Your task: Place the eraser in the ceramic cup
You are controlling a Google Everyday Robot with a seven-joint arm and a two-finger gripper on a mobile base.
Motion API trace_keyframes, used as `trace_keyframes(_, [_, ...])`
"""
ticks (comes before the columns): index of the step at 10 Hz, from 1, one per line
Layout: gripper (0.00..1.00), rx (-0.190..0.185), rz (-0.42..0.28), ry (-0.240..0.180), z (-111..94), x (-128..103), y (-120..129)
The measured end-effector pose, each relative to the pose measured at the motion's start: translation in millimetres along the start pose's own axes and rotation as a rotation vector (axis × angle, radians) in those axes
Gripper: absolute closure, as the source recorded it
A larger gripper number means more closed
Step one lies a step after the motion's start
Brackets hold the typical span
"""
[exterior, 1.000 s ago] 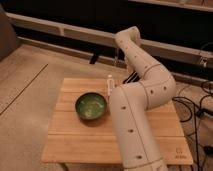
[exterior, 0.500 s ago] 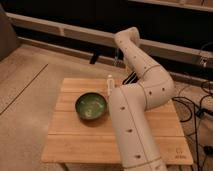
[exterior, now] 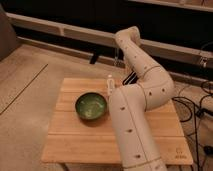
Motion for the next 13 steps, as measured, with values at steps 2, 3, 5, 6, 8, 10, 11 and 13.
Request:
trace_keyframes(2, [0.47, 0.000, -0.001, 0.000, 0.2, 0.0, 0.2])
trace_keyframes(3, [0.47, 0.000, -0.001, 0.000, 0.6, 0.1, 0.1])
trace_keyframes(5, [0.47, 0.000, 0.000, 0.000, 0.4, 0.1, 0.2])
trace_keyframes(6, [0.47, 0.000, -0.001, 0.000, 0.6, 0.1, 0.2])
trace_keyframes(8, [0.47, 0.000, 0.000, 0.000, 0.5, 0.1, 0.1])
trace_keyframes(10, [0.47, 0.000, 0.000, 0.000, 0.4, 0.0, 0.1])
trace_keyframes(11, [0.47, 0.000, 0.000, 0.000, 0.6, 0.0, 0.0])
trace_keyframes(13, [0.47, 0.000, 0.000, 0.000, 0.6, 0.0, -0.1])
